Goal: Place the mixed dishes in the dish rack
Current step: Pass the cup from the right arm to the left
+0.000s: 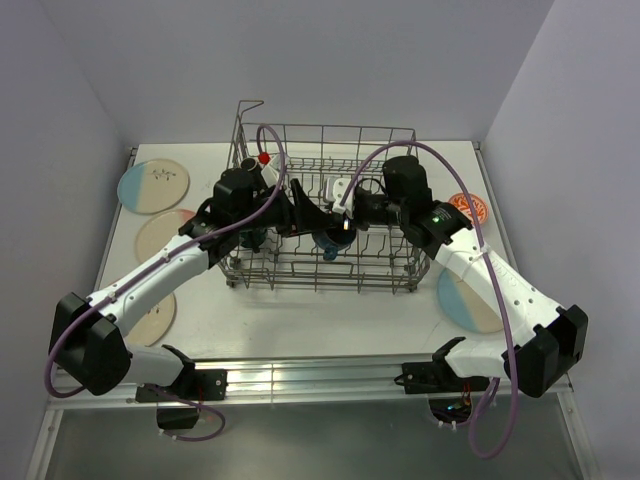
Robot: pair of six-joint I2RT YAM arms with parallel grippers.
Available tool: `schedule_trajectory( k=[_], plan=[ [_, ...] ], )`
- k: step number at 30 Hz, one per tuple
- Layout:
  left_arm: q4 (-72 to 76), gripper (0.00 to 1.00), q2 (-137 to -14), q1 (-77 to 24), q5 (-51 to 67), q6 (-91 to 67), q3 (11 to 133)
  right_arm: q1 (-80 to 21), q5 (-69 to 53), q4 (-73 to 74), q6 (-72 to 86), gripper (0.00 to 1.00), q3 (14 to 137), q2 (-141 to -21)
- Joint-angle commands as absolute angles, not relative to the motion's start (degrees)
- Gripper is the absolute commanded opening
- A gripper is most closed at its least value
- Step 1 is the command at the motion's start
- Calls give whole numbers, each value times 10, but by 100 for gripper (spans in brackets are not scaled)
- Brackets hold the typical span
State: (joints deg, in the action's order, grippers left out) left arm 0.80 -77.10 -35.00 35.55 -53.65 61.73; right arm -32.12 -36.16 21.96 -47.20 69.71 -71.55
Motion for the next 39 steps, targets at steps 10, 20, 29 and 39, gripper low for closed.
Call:
schedule_trajectory(
  k=[10, 20, 29, 39],
  plan=[
    [11, 10, -751, -326, 385, -512, 624, -321, -361, 185, -446, 47, 714, -706],
    [2, 9, -745, -309, 387, -509, 621, -306, -364, 208, -446, 50, 736, -699],
    [-16, 8, -752, -294, 377, -524, 638, -294, -377, 244, -458, 51, 755, -686],
    [-87, 9, -786, -284, 340, -556, 722, -281, -424, 358, -598, 51, 820, -675]
  ],
)
